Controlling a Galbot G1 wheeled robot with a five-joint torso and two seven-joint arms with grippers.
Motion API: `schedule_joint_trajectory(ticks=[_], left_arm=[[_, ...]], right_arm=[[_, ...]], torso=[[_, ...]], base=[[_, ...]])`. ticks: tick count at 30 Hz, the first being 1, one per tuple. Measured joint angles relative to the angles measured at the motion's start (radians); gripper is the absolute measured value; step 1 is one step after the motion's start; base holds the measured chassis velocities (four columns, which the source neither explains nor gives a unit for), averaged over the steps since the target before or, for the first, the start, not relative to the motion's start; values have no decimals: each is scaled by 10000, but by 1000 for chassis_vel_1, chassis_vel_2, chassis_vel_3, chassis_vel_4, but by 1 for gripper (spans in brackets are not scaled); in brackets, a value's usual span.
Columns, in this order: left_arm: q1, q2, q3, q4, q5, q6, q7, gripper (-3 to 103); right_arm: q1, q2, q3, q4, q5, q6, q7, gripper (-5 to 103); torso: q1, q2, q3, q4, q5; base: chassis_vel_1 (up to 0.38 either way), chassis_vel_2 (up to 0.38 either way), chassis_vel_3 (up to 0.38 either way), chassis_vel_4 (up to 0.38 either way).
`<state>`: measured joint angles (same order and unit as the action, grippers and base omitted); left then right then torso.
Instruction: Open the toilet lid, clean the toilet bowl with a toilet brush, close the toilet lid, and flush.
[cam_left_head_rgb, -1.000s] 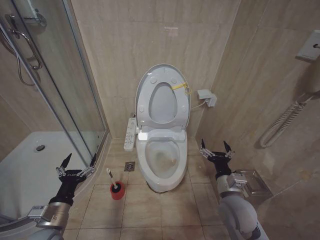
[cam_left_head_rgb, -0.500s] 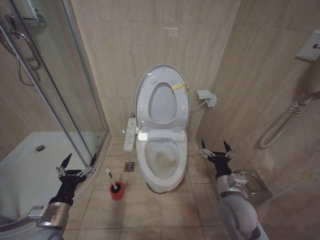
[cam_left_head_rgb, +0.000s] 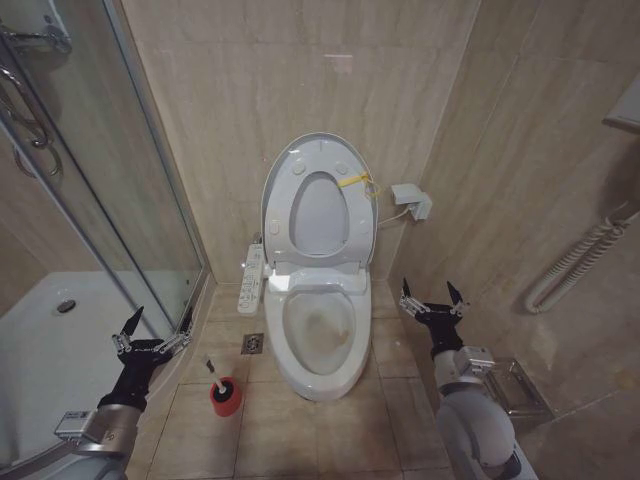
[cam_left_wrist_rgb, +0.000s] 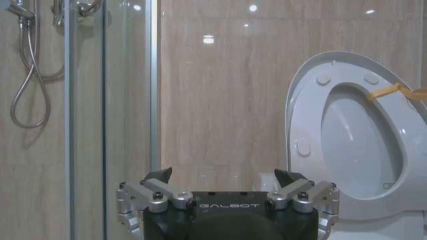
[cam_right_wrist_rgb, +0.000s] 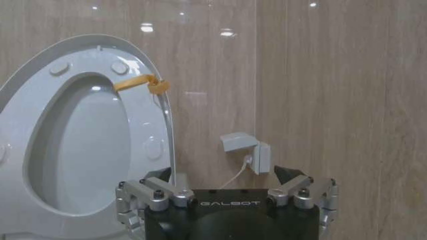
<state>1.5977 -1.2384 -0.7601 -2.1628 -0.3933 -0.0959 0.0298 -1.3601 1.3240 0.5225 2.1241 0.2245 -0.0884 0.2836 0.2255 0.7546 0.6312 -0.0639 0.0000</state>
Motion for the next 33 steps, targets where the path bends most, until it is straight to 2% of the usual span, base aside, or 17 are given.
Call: schedule_joint_trajectory(ticks=[33], left_arm=[[-10, 0, 0, -1, 0, 0, 0, 100]], right_arm=[[4, 0, 0, 0, 0, 0, 0, 100]], torso=[[13, -3, 5, 1, -1]], base=[[-45, 49, 49, -48]])
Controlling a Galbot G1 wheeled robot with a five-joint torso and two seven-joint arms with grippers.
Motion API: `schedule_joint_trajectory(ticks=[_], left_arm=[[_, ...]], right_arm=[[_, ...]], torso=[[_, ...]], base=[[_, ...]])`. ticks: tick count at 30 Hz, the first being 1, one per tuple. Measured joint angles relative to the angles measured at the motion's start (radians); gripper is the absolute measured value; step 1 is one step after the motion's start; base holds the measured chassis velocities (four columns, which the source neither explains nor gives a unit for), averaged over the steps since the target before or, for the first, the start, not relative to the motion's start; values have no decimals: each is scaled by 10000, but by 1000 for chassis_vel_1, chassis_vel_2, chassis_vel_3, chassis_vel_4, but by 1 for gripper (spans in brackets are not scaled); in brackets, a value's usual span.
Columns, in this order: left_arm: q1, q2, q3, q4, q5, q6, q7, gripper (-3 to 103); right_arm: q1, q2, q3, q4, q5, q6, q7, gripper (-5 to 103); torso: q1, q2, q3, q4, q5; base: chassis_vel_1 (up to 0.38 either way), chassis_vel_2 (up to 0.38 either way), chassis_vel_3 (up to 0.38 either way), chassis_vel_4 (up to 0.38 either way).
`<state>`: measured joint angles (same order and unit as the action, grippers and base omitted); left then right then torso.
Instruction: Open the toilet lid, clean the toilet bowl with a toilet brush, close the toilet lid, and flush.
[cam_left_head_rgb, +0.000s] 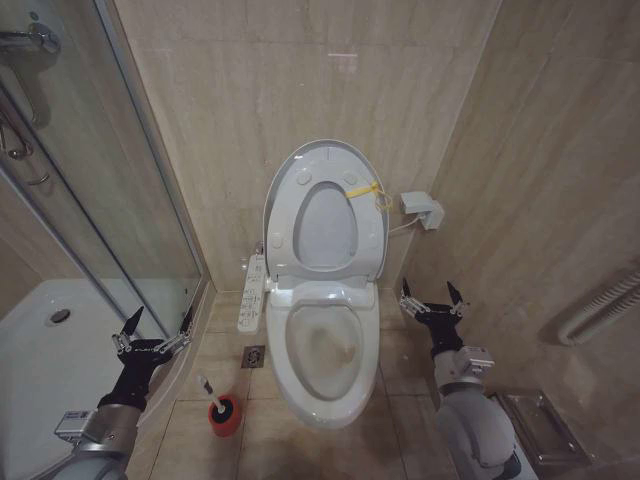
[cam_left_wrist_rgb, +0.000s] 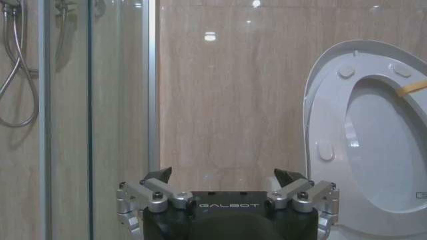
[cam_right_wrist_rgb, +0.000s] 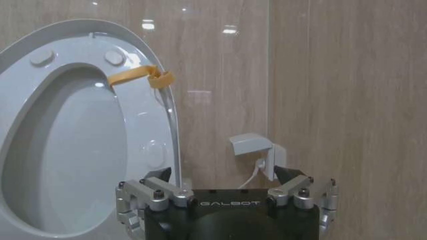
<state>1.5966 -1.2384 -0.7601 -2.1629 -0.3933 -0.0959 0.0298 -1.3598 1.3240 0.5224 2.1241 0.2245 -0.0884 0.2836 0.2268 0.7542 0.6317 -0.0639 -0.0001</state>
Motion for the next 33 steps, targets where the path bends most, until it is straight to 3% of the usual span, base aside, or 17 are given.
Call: schedule_joint_trajectory(ticks=[33], left_arm=[[4, 0, 0, 0, 0, 1, 0, 100]], right_arm=[[-3, 0, 0, 0, 0, 0, 1, 100]], torso=[[-7, 2, -3, -2, 1]], base=[[6, -3, -3, 5]])
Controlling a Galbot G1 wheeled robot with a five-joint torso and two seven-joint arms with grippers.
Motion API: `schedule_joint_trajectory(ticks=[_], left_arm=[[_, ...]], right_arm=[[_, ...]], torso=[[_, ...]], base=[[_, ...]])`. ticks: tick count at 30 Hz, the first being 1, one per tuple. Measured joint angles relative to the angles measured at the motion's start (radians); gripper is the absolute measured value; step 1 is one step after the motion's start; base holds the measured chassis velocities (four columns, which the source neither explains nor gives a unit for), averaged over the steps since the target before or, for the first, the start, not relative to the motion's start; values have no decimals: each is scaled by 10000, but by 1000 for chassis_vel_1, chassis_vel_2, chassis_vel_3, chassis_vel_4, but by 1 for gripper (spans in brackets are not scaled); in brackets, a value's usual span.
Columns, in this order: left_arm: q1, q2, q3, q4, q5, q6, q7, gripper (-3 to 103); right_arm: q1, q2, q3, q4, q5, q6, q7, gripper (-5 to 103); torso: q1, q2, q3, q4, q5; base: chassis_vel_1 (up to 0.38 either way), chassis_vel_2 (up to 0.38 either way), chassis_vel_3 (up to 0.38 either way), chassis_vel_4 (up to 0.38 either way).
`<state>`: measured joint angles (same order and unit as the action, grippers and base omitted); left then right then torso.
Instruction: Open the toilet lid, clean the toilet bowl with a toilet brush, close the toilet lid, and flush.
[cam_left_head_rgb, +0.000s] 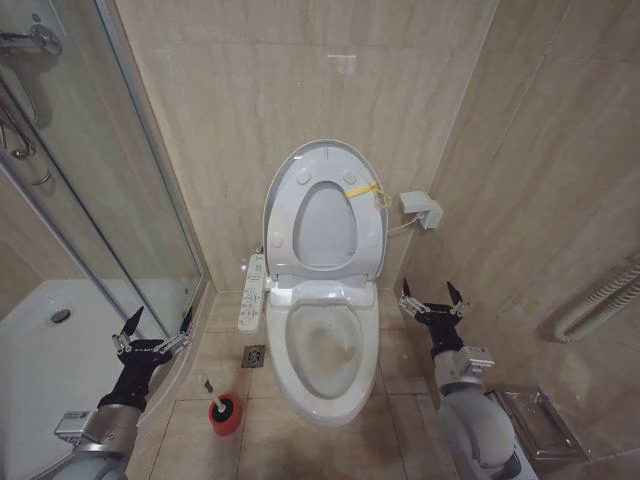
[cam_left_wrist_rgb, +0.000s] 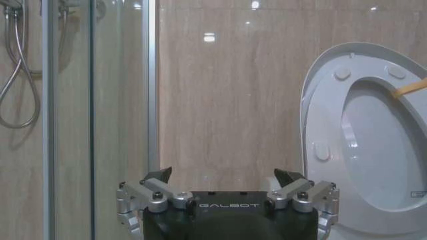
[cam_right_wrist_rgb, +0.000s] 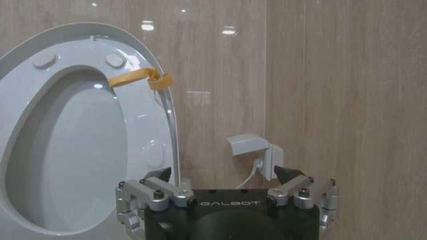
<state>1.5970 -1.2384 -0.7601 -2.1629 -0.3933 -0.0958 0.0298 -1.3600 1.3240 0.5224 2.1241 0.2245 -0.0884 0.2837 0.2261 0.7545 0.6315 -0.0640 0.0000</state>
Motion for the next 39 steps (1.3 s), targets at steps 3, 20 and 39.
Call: schedule_joint_trajectory(ticks=[3, 20, 39], left_arm=[[-102, -110, 182, 22, 142, 273, -122, 100], [-644, -1416, 2441, -627, 2723, 1533, -1757, 100], [25, -889, 2248, 835, 2677, -348, -3057, 100]], right_arm=[[0, 0, 0, 0, 0, 0, 0, 100], [0, 0, 0, -1, 0, 0, 0, 100], [-1, 0, 0, -1, 0, 1, 0, 100]], torso=[[0, 0, 0, 2, 4], [0, -1, 0, 4, 3], [1, -1, 0, 0, -1]], base=[[0, 0, 0, 0], [0, 0, 0, 0], [0, 0, 0, 0]])
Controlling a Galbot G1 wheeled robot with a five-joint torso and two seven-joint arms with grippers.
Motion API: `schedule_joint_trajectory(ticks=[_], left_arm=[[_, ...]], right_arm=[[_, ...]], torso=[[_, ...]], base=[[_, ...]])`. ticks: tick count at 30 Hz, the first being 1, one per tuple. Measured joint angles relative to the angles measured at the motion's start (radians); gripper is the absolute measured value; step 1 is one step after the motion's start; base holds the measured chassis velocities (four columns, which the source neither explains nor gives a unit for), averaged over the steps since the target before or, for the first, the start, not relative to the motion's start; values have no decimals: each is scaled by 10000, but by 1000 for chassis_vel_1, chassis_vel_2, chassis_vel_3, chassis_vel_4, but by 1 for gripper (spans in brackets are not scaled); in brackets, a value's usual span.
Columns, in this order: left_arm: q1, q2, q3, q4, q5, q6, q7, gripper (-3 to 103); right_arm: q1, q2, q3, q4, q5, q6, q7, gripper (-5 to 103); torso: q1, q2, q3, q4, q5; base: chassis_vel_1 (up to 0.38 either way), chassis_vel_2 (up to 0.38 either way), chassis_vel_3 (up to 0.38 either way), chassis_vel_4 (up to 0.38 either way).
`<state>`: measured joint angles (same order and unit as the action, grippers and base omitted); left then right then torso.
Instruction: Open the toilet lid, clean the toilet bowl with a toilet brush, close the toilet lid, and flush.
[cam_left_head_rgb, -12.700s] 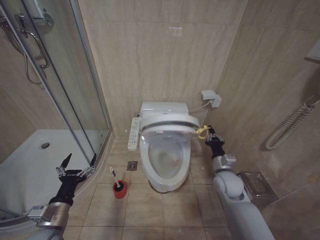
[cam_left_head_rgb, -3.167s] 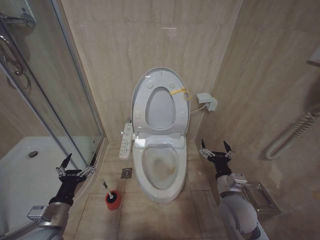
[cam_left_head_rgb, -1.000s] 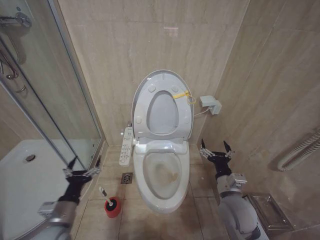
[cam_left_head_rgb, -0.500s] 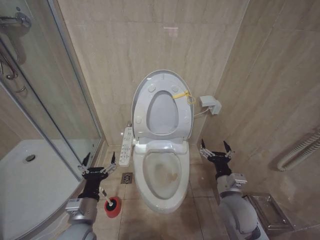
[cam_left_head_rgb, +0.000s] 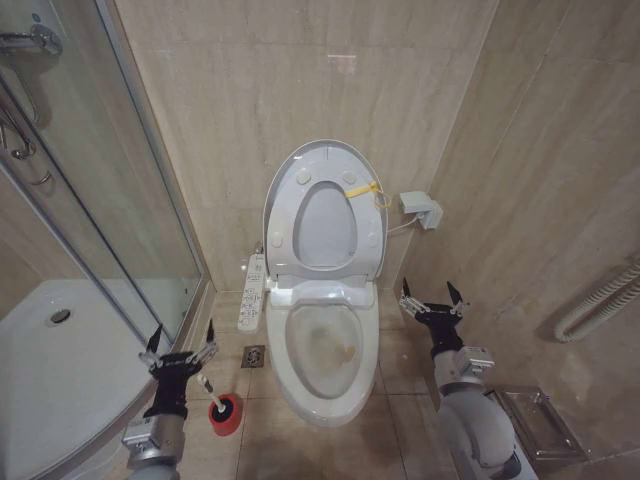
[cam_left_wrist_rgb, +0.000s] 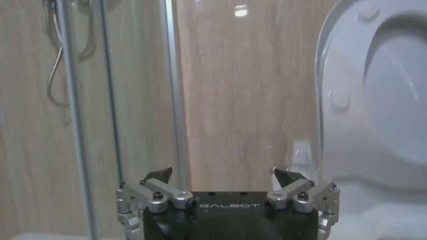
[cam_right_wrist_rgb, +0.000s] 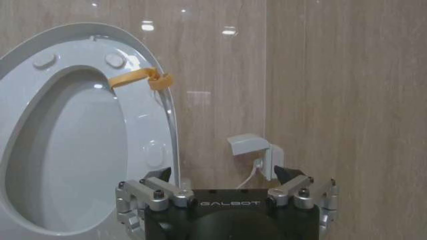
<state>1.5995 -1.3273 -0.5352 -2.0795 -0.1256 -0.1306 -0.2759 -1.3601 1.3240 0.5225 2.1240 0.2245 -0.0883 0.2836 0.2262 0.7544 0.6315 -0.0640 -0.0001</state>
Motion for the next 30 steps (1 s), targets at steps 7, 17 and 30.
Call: schedule_joint_trajectory(ticks=[7, 17, 30], left_arm=[[-132, -112, 215, 1588, -67, -1526, 412, 100], [-529, 44, 263, 3285, -183, -2533, 799, 100], [-1256, 213, 433, 5531, -434, -3400, 989, 98]], right_arm=[[0, 0, 0, 0, 0, 0, 0, 100], [1, 0, 0, 0, 0, 0, 0, 100], [0, 0, 0, 0, 0, 0, 0, 100]], torso=[[0, 0, 0, -1, -1], [0, 0, 0, 0, 1], [-1, 0, 0, 0, 0]], base=[[0, 0, 0, 0], [0, 0, 0, 0], [0, 0, 0, 0]])
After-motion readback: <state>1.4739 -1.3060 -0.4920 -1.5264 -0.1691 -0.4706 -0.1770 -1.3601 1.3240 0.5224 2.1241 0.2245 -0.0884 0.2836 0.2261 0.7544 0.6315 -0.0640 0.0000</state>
